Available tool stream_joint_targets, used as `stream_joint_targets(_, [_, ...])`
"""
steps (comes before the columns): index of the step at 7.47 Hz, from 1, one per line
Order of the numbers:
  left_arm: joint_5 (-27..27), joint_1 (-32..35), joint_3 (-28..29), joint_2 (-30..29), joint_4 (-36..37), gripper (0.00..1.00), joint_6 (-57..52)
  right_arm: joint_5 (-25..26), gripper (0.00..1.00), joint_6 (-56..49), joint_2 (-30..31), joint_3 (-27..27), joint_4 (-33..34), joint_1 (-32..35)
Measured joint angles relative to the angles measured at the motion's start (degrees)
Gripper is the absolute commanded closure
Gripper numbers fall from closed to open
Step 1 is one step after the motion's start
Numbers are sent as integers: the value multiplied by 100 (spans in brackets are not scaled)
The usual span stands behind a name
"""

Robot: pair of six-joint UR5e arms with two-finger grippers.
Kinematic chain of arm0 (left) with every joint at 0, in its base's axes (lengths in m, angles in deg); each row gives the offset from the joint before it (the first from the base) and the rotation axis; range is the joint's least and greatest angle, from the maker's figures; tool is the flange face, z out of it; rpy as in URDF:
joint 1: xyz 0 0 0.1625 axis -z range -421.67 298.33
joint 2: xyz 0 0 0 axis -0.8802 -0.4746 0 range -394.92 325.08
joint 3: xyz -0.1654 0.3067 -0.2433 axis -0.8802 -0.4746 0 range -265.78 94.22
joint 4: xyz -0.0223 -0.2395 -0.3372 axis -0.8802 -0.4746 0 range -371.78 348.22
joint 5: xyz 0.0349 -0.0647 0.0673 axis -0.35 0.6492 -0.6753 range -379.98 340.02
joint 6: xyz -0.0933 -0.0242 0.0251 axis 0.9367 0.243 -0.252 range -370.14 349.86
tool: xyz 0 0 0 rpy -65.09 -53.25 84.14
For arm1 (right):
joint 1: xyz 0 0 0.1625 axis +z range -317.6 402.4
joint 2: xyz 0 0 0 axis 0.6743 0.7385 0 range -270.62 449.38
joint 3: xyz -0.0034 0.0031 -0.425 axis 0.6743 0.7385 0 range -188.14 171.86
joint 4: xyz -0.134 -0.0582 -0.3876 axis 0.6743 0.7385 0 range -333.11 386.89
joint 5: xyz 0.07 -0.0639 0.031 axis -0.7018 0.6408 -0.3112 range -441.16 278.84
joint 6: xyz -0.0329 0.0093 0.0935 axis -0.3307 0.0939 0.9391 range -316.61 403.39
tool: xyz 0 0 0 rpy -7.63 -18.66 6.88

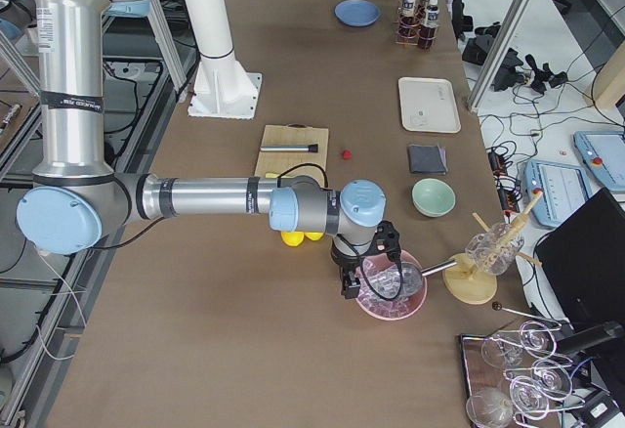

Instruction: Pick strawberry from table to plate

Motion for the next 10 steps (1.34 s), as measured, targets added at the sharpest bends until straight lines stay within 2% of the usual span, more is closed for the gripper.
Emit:
stream_joint_targets(4, [39, -28, -163, -29, -33, 2, -51, 5, 0, -4, -27, -19, 0, 0])
stream_joint_targets(7, [270, 4, 178, -286, -406, 2, -92, -77, 0, -5, -123, -30, 0, 0])
stream_joint_targets(10, [389, -63, 308, -717, -892, 1, 248, -386, 0, 155, -620, -302, -4, 3])
